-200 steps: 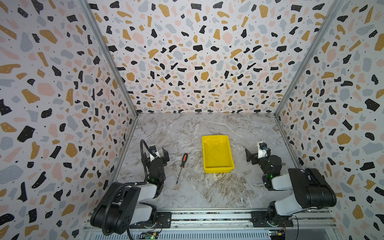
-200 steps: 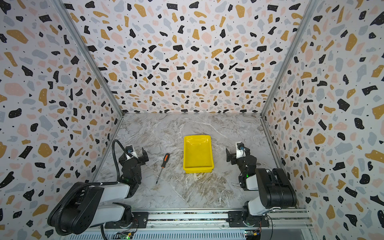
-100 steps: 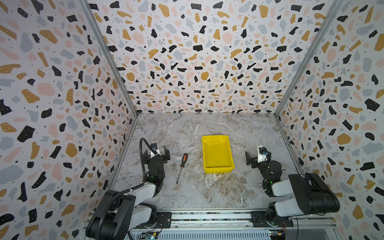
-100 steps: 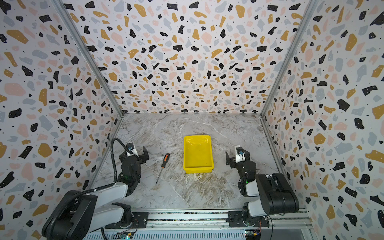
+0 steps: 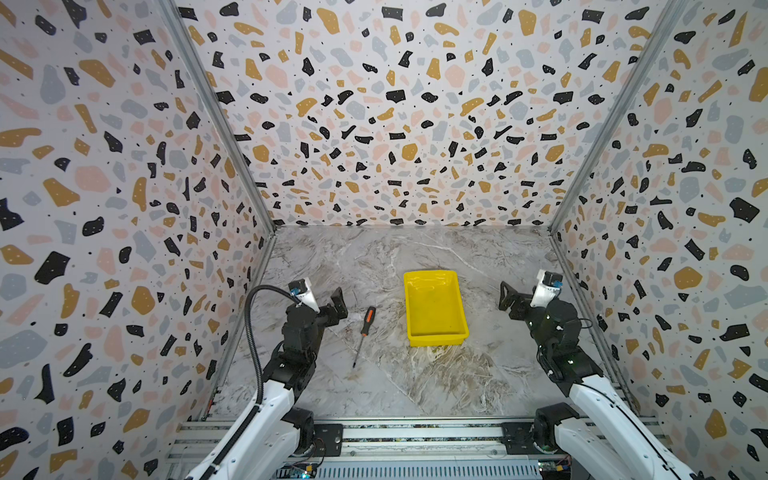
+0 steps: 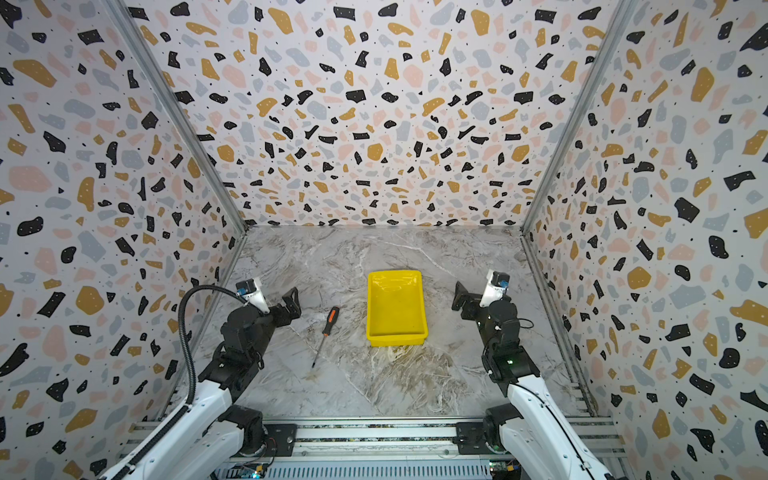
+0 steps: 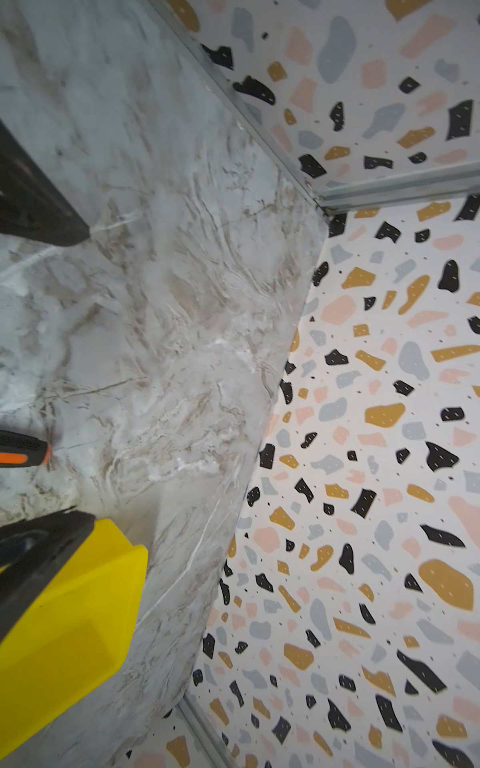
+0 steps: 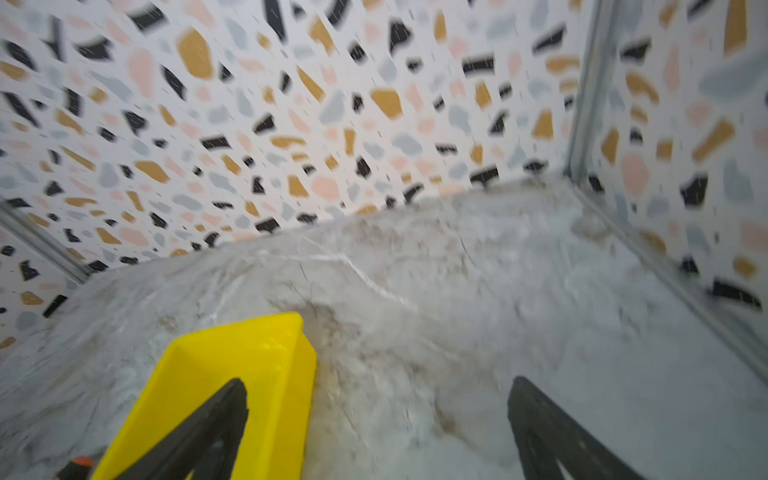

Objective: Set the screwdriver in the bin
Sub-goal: 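Move the left gripper toward the screwdriver handle while the right arm lifts slightly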

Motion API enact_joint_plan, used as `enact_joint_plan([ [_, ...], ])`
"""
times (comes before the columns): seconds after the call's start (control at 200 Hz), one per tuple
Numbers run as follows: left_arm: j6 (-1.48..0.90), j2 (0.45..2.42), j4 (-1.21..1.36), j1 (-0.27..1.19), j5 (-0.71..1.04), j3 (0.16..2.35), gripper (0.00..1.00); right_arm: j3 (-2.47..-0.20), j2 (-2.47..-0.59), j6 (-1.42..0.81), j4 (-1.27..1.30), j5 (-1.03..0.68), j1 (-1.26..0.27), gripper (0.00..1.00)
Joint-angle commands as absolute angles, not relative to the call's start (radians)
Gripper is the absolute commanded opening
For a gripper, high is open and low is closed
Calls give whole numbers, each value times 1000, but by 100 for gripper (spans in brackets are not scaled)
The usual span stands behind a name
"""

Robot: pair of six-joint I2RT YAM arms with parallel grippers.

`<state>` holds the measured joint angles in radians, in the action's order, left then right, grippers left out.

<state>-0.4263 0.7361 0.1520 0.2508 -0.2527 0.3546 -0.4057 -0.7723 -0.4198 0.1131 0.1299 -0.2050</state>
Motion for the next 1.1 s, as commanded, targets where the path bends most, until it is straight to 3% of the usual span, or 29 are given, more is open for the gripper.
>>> enact_joint_plan([
  [0.0,-566,715,-11,251,-366,316,100,-345,-778,-580,-115,92,-180,99],
  [0.295,-666,741,-116,250,-503,325,100,-213,-568,-598,-37,182,-273,99],
  [0.426,-712,723,-149,250,-554,324,100,-215,-578,-598,-37,184,-276,99],
  [0.561,-797,687,-150,247,-717,284,100,-230,-633,-603,-23,197,-287,99],
  [0.661,-774,640,-149,244,-524,323,100,-246,-677,-601,-24,209,-304,99],
  [0.736,-759,617,37,245,-293,271,100,-257,-695,-608,-37,230,-319,99],
  [0.806,-767,645,178,255,-202,230,100,-258,-688,-611,-41,245,-330,99],
  [0.951,-675,809,115,392,-300,303,100,-241,-641,-614,-39,257,-339,99],
  [1.091,-542,948,84,622,-542,369,100,-231,-623,-615,-26,251,-343,99],
])
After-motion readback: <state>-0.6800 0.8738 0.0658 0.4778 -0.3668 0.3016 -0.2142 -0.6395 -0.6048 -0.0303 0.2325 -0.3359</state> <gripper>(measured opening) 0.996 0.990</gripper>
